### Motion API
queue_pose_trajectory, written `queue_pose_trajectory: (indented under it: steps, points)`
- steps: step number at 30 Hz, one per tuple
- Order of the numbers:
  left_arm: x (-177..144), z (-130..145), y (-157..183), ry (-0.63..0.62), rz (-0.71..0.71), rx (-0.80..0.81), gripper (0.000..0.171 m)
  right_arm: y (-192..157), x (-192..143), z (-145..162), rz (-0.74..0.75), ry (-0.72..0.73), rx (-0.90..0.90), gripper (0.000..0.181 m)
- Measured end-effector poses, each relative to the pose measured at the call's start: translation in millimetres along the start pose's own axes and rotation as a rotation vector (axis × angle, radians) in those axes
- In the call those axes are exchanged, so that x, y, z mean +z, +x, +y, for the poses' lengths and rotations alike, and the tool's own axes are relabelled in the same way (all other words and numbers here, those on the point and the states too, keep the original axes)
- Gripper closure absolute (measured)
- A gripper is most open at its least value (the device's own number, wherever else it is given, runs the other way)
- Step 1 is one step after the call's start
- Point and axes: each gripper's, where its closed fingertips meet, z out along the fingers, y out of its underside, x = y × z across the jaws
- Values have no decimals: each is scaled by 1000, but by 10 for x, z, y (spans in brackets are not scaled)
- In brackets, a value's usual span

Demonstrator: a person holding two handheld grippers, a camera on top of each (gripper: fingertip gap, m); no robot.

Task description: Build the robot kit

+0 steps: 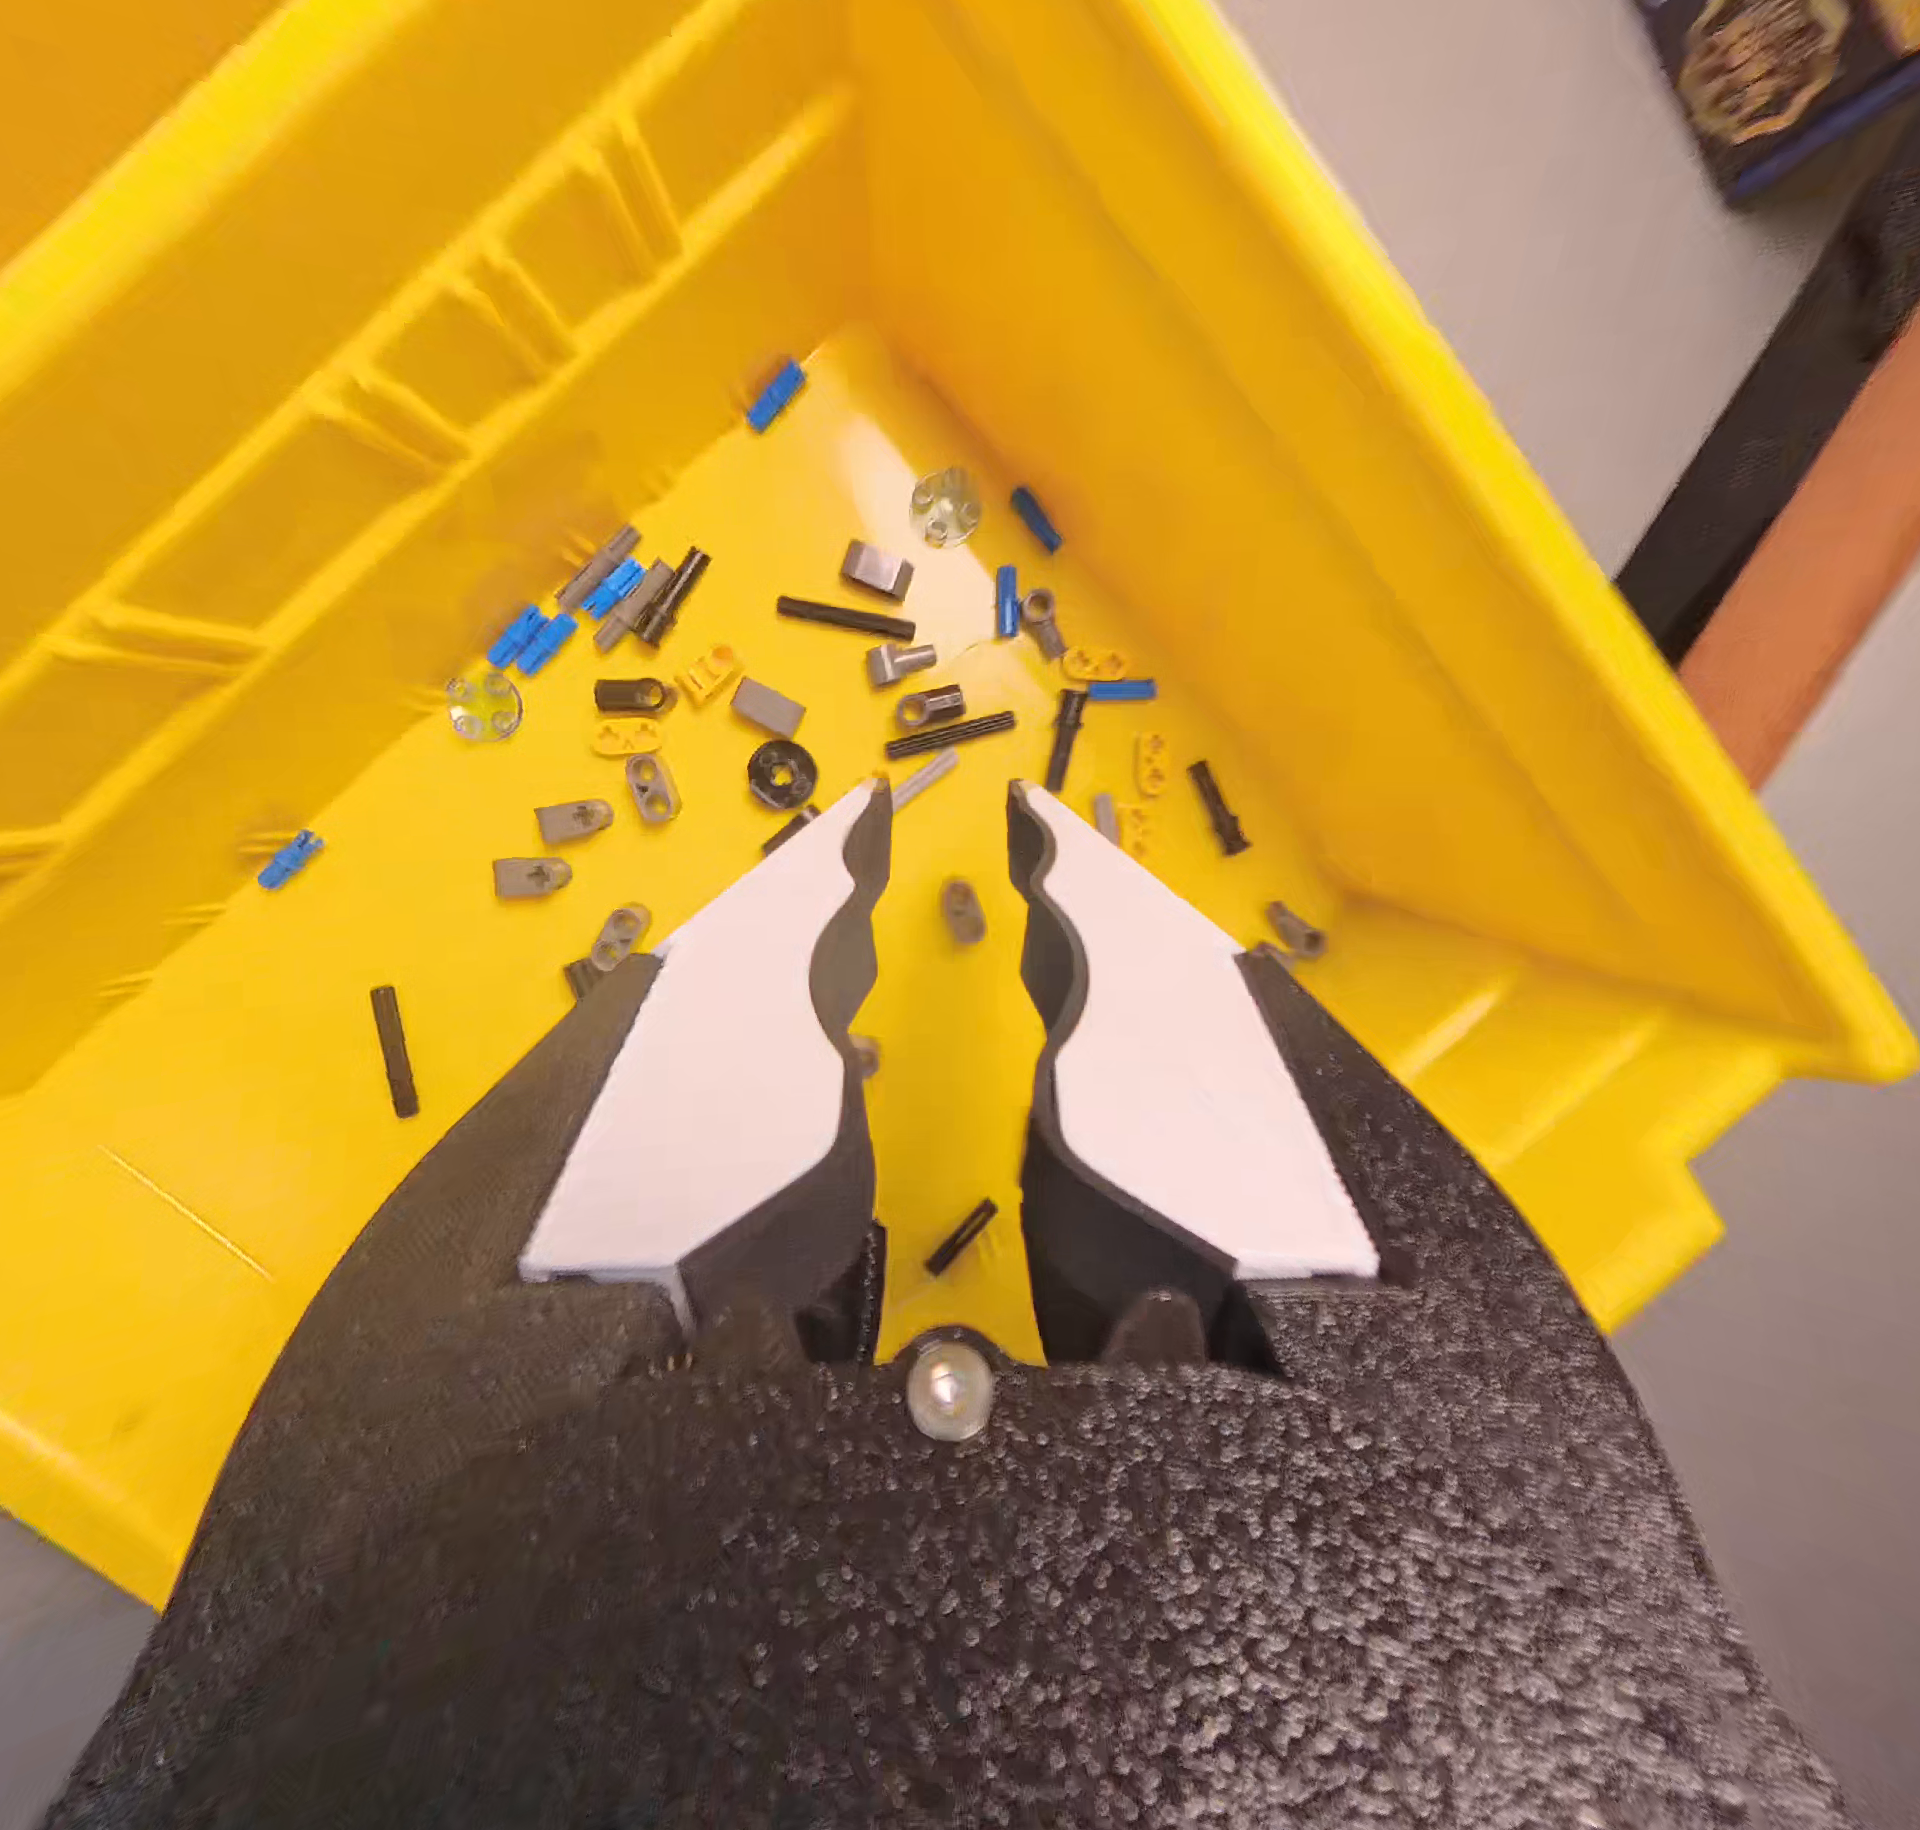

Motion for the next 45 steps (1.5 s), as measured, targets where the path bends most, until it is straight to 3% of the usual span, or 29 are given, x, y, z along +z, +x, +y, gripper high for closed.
queue_pose_trajectory:
  steps: [4,8,16,22,30,35,39,45]
  points:
    - [2,19,18,-15,-40,17,132,-197,195,104,-47,-50,-120,159]
    - [-20,88,28,-29,-64,3,132,-156,264,88,-45,-89,-182,160]
    - [-94,137,4,-30,-89,-6,133,-13,265,178,-32,-173,-147,166]
    - [-58,197,19,-47,-63,-10,134,-73,237,178,-56,-156,-152,164]
    - [-57,222,42,-57,-53,1,135,33,322,105,-94,-132,-1,170]
    - [-60,227,41,-59,-51,-2,135,-12,276,193,-115,-213,-13,171]
    - [-54,234,56,-64,-44,4,135,92,214,351,-24,-307,-27,162]
    - [-41,248,81,-76,-35,15,135,30,162,298,-55,-234,31,157]
